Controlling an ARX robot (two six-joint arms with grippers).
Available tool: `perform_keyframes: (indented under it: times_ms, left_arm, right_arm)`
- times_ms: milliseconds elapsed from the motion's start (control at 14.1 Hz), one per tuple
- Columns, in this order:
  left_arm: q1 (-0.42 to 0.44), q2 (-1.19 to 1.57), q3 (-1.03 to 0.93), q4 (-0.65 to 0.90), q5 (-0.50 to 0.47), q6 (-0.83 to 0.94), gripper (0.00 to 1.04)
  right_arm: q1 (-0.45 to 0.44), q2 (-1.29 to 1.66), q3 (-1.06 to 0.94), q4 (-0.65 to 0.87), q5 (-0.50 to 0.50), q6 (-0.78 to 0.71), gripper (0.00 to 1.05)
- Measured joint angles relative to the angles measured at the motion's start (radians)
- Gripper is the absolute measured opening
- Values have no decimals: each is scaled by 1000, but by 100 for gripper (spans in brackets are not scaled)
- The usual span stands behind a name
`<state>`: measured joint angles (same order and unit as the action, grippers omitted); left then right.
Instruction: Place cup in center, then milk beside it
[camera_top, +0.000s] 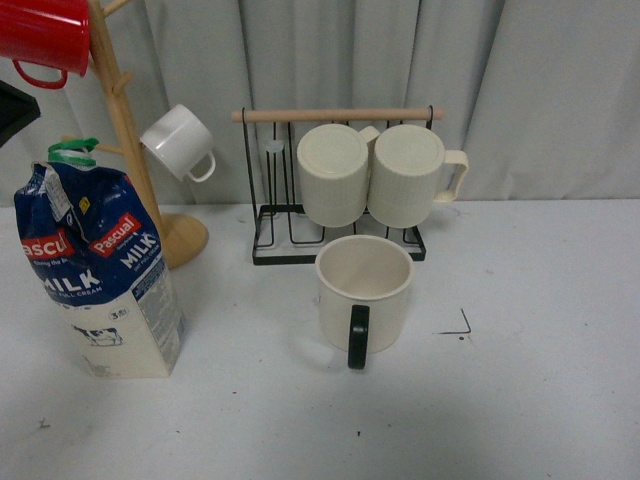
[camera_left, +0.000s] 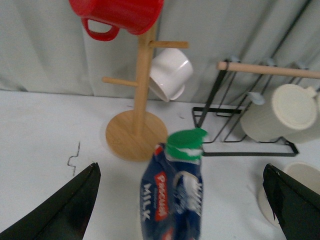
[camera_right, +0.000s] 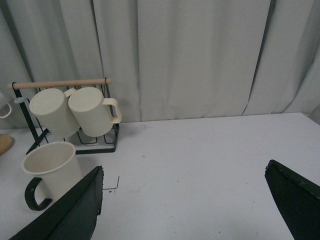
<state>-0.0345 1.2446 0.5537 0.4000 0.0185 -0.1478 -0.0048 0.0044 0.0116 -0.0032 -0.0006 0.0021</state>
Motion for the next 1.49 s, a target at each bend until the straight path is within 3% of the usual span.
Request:
perform_keyframes:
  times_ms: [71,213,711,1209,1280,1494]
  left_arm:
    - [82,257,171,-31,32,89,98]
    - [69,291,205,-47,26,106,98]
    - [23,268,180,-41,140,75,98]
    - [-33,370,177,-3,75,158,98]
    - [-34,380,177,3,55,163,96]
    - [-35,379,177,2,39,175,58]
  right_arm:
    - [0,0,0,0,0,0,98]
    - [0,0,0,0,0,0,98]
    - [0,0,0,0,0,0,98]
    - [0,0,0,0,0,0,98]
    - [0,0,0,0,0,0,98]
    - [0,0,0,0,0,0,98]
